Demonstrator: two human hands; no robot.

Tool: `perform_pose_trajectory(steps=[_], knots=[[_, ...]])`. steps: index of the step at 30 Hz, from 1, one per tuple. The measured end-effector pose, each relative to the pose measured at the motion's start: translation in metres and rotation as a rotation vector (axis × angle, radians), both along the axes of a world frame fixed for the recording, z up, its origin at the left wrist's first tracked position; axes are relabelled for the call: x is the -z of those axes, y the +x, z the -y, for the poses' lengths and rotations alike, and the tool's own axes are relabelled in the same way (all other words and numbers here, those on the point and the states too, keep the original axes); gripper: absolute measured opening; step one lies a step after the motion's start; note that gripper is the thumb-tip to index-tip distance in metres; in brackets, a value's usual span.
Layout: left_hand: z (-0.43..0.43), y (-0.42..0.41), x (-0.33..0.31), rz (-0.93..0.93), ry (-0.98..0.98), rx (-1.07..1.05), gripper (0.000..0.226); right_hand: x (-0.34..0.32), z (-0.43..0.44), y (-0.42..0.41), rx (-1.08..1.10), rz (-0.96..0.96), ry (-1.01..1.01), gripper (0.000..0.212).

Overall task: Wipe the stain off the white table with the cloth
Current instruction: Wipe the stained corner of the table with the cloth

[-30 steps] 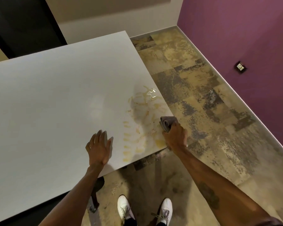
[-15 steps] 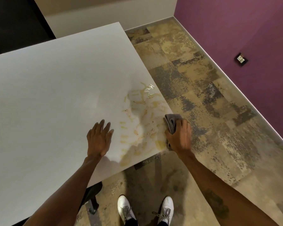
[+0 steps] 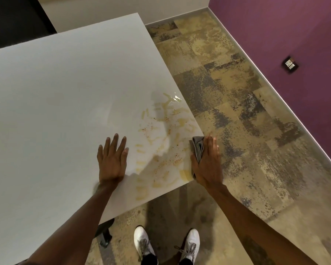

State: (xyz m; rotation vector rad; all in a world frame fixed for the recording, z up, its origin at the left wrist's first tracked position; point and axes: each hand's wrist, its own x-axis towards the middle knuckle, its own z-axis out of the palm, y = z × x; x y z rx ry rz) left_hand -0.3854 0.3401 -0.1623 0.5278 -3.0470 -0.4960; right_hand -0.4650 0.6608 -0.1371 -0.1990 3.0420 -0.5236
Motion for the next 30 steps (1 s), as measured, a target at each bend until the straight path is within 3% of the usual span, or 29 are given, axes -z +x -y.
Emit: perform_pose_trajectory(steps=[10,18,30], knots=[[-0.002,-0.001,0.003,-0.047,-0.160,0.038,0.050,0.008,0.010,-0.007,0.053,0.025,0.183,0.077],[-0.002,-0.006,-0.002,0.000,-0.075,0.008,0.052,0.010,0.024,-0.025,0.048,0.002,0.101,0.075],[0.003,-0.006,0.000,-0.040,0.029,-0.017,0.051,0.009,0.094,-0.135,-0.055,-0.081,0.001,0.074]])
